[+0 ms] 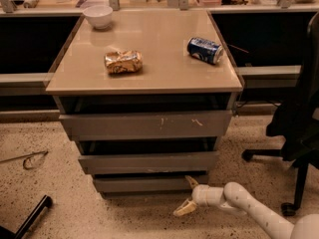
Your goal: Open bottom drawer
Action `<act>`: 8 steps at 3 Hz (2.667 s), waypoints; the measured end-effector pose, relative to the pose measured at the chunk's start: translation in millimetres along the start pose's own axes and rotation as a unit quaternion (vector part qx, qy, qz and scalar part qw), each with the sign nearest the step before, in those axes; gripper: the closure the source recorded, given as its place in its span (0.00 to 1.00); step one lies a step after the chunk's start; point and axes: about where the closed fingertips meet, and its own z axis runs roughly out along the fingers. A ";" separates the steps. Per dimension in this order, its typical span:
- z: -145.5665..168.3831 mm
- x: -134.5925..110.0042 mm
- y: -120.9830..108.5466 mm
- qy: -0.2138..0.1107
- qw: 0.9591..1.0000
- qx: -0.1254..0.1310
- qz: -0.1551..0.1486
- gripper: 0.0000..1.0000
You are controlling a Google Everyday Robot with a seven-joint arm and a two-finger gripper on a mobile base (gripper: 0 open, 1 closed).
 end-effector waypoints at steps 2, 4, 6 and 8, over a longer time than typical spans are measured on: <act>20.8 -5.4 -16.4 0.019 1.000 0.006 -0.022 0.00; 68.6 -2.1 -54.5 0.084 0.995 0.001 -0.049 0.00; 89.5 30.9 -54.6 0.119 0.992 -0.031 0.001 0.00; 85.8 31.7 -44.4 0.114 0.993 -0.027 0.021 0.00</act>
Offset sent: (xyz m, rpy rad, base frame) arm 0.0653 0.0275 -0.0143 -0.1474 -0.0816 0.0243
